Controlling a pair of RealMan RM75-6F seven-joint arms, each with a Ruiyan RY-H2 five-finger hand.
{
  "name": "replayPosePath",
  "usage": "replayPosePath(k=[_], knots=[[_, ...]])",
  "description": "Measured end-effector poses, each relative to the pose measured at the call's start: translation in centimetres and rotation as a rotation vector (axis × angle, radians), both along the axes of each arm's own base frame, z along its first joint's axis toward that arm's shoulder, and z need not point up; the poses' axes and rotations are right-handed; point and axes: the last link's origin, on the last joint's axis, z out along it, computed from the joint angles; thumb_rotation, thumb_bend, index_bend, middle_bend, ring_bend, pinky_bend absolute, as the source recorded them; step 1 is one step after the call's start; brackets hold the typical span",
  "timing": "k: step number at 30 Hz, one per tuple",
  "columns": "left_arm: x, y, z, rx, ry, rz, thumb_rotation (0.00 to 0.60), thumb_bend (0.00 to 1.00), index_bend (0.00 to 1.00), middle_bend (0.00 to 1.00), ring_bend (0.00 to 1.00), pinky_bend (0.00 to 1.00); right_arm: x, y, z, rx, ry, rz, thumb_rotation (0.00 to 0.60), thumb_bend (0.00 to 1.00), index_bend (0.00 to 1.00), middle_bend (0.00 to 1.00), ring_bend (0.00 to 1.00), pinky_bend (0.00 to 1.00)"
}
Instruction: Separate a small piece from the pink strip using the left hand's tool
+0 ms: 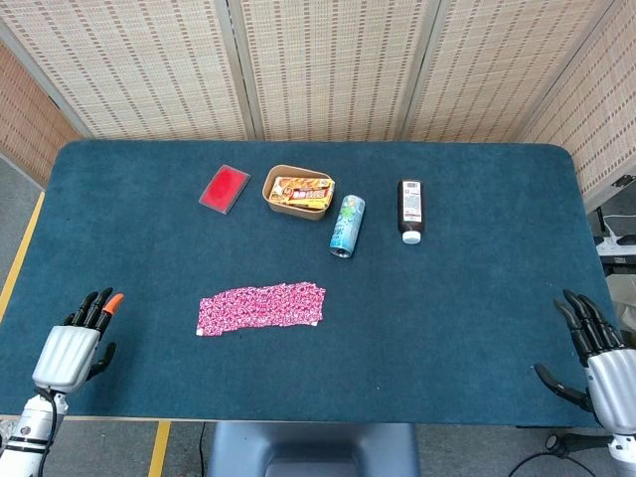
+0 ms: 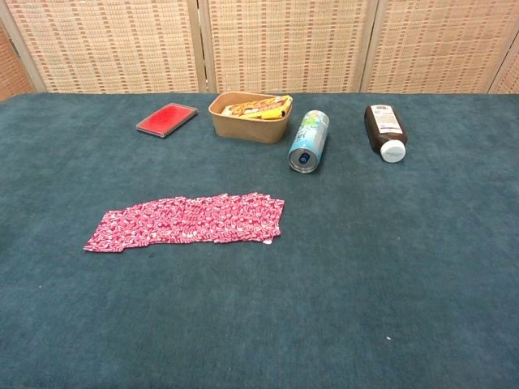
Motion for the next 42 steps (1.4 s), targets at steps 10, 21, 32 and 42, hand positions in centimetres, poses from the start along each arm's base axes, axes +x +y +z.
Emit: replayPosePath(k=[10,21,32,42], knots=[[-0.2,0.2,-0.3,-0.014,-0.004,0.013,0.600,0.45,0.00,0.01,0.08,0.40,0.2,0.1,0.0,-0.010,-0.002,0.003,0.600,0.13,0.00,0.00,0.00,0.21],[0.9,1.2,-2.6,-0.079,0.053,-0.062,0.600,0.83,0.00,0.70,0.63,0.63,0.2,0.2,0.0,-0.052,-0.009,0.011,0.600,0.19,0.00,0.00,0.00,0.21],[3.8,2.9,-6.9,-0.231,0.138,-0.102,0.600,0.83,0.00,0.70,0.63,0.63,0.1,0.3,0.3,-0.054,-0.026,0.014,0.600,0.19,0.00,0.00,0.00,0.21],[5.7,3.9,-10.3,-0.311,0.162,-0.121,0.600,0.84,0.00,0.70,0.63,0.63,0.1,0.4,0.3,-0.049,-0.032,0.015,0.600,0.19,0.00,0.00,0.00,0.21]])
